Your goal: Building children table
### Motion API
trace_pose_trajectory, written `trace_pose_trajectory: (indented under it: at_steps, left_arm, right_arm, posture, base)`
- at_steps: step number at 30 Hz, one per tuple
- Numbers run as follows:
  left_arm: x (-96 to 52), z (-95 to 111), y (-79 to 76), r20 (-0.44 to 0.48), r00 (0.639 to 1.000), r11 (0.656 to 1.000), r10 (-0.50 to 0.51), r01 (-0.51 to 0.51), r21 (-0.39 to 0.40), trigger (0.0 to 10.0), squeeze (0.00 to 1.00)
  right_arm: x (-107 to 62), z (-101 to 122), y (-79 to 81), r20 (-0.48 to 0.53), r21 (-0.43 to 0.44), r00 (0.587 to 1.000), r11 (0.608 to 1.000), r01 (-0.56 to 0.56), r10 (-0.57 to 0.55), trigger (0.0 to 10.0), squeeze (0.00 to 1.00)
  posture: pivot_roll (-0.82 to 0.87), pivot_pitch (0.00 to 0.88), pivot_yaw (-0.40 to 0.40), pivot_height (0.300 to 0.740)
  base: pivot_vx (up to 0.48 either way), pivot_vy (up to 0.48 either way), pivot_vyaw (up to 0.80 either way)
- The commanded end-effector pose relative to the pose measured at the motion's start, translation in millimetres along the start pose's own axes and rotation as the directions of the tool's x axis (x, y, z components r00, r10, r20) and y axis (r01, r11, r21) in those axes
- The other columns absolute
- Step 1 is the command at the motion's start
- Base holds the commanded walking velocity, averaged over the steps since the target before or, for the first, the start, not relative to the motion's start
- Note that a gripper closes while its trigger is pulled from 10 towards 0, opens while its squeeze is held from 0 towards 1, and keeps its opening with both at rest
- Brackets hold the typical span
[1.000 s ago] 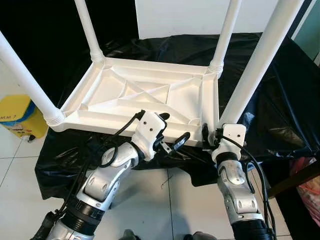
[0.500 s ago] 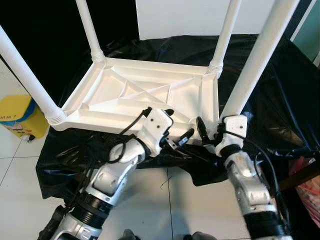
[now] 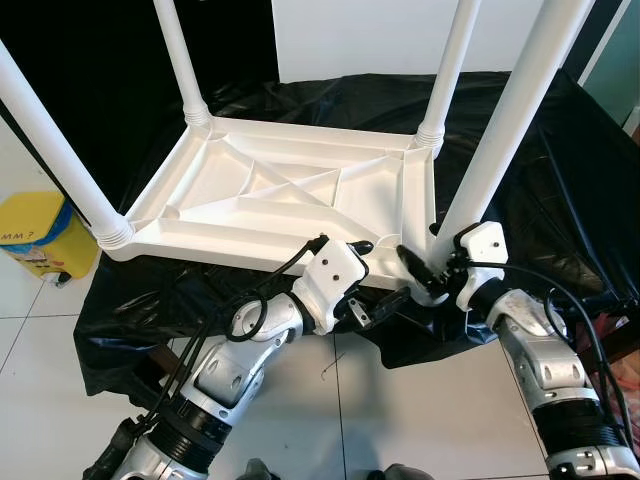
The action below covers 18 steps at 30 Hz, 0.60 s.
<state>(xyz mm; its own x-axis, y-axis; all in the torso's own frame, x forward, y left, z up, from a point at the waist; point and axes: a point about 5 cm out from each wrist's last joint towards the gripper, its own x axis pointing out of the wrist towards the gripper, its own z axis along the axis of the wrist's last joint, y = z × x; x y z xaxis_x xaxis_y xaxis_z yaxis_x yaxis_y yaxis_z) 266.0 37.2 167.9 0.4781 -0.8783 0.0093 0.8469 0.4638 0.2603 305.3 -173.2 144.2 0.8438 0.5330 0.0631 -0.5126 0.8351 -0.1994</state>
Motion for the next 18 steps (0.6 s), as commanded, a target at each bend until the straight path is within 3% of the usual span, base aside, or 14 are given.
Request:
trace_pose_trajectory:
  at_steps: [1,5,7,8,9,10,15,16,18]
  left_arm:
    - [-1.8,-0.6,-3.8,-0.002,1.0,1.0,-0.024,0.024,0.009,10.0,0.0]
    - [-3.5,-1.4,-4.9,-0.006,1.0,1.0,-0.025,0.025,0.008,10.0,0.0]
    - [-4.0,-1.5,-4.9,-0.007,1.0,1.0,-0.025,0.025,0.007,10.0,0.0]
    - [-4.4,-1.8,-4.7,-0.009,1.0,1.0,-0.023,0.023,0.008,10.0,0.0]
    - [-4.6,-1.9,-4.5,-0.01,1.0,1.0,-0.022,0.022,0.008,10.0,0.0]
    - [-4.7,-1.9,-4.7,-0.01,1.0,1.0,-0.022,0.022,0.008,10.0,0.0]
    - [-4.7,-2.1,-5.4,-0.01,1.0,1.0,-0.021,0.021,0.004,10.0,0.0]
    - [-4.7,-2.5,-5.9,-0.011,1.0,1.0,-0.02,0.02,0.002,10.0,0.0]
    - [-4.7,-2.7,-6.2,-0.011,1.0,1.0,-0.02,0.02,0.001,10.0,0.0]
  right_arm:
    - [0.9,-12.6,9.4,-0.047,0.027,0.997,0.998,-0.061,0.062,0.0,0.0]
    - [-1.2,-18.3,9.6,-0.06,0.04,0.996,0.997,-0.062,0.064,0.0,0.0]
    - [-1.6,-19.5,10.1,-0.062,0.051,0.997,0.997,-0.052,0.055,0.6,0.0]
    - [-1.7,-21.1,10.4,-0.068,0.058,0.997,0.998,-0.031,0.035,8.2,0.0]
    - [-1.6,-22.0,10.5,-0.073,0.063,0.997,0.998,-0.016,0.021,8.2,0.0]
    - [-1.5,-23.0,11.1,-0.079,0.064,0.997,0.998,0.005,0.0,10.0,0.0]
    - [-0.7,-26.5,13.0,-0.1,0.063,0.992,0.995,0.084,-0.077,10.0,0.0]
    - [-0.3,-30.1,15.0,-0.126,0.058,0.98,0.985,0.164,-0.156,10.0,0.0]
    - [-0.2,-31.4,15.9,-0.132,0.059,0.974,0.98,0.191,-0.182,10.0,0.0]
  posture:
    - [0.0,0.05,-0.009,0.74]
    - [0.0,0.054,-0.009,0.74]
    - [0.0,0.053,-0.01,0.74]
    - [0.0,0.055,-0.01,0.74]
    - [0.0,0.055,-0.01,0.74]
    - [0.0,0.057,-0.01,0.74]
    - [0.0,0.057,-0.012,0.74]
    - [0.0,0.057,-0.012,0.74]
    - [0.0,0.057,-0.012,0.74]
  base:
    - [0.0,0.0,0.0]
    - [0.0,0.0,0.0]
    - [0.0,0.0,0.0]
    - [0.0,0.0,0.0]
    - [0.0,0.0,0.0]
    - [0.0,0.0,0.0]
    - [0.0,0.0,0.0]
    - [0.0,0.0,0.0]
    - [0.0,0.0,0.0]
